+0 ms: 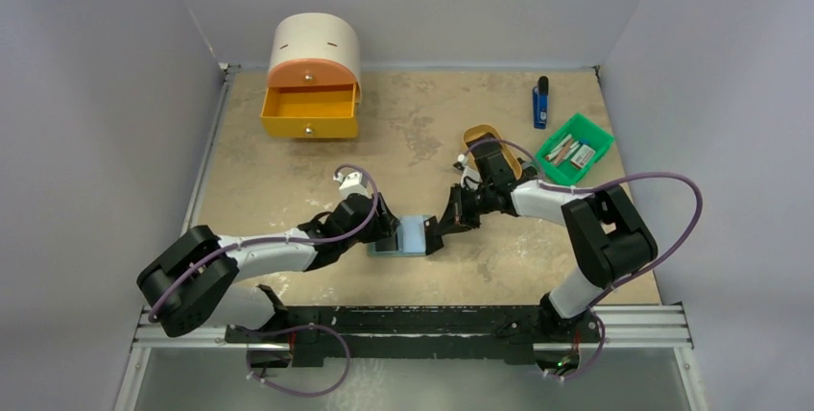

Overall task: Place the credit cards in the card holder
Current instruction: Turn over the card slot in the card holder.

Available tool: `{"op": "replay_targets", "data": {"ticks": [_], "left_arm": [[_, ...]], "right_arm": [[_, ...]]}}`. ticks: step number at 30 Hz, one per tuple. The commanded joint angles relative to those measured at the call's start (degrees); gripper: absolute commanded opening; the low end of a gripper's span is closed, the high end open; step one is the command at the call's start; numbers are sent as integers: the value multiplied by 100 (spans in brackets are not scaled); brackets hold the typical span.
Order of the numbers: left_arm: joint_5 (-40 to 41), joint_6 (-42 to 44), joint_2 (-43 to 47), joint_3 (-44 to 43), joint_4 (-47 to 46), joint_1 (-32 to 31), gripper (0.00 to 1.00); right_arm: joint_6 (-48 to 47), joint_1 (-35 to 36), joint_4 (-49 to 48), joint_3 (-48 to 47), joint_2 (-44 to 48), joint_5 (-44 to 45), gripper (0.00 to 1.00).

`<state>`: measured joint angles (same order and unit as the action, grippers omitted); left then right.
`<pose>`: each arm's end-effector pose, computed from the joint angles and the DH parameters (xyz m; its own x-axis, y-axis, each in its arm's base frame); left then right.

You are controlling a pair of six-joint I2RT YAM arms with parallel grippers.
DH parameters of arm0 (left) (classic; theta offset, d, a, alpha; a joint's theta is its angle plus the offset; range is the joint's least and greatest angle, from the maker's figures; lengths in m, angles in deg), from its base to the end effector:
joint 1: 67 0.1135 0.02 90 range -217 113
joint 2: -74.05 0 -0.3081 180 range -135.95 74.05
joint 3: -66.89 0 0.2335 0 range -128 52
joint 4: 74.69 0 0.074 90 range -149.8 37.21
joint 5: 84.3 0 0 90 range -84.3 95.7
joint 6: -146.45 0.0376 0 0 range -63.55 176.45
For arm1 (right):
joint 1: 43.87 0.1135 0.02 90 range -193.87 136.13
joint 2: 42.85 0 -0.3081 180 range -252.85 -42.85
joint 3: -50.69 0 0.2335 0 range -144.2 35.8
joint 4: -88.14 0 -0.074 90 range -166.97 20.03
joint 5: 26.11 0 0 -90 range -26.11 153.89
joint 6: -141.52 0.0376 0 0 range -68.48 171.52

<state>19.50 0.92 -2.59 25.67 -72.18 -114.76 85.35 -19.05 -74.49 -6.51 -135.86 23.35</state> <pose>0.1587 -0.1615 0.2100 -0.7223 -0.3955 -0.5673 -0.0053 0.8235 -0.5673 0.2502 0.1427 0.2024 -0.9780 0.0138 -0.2082 -0.1542 0.6242 0.7659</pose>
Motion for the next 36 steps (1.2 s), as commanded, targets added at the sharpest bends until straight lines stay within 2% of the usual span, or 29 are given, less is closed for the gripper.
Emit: {"op": "replay_targets", "data": {"ticks": [1, 11, 22, 31, 36], "left_arm": [[-40, -55, -44, 23, -139, -18, 50], [42, -23, 127, -65, 41, -26, 50], [202, -108, 573, -112, 291, -22, 55], [358, -87, 744, -142, 600, -16, 55], [802, -82, 1119, -236, 1165, -16, 54]], "right_arm": [[206, 60, -343, 50, 186, -368, 0], [103, 179, -257, -149, 318, -555, 0], [300, 482, -418, -377, 155, -590, 0], [459, 697, -560, -719, -288, -451, 0], [588, 797, -703, -865, -628, -329, 0]]}}
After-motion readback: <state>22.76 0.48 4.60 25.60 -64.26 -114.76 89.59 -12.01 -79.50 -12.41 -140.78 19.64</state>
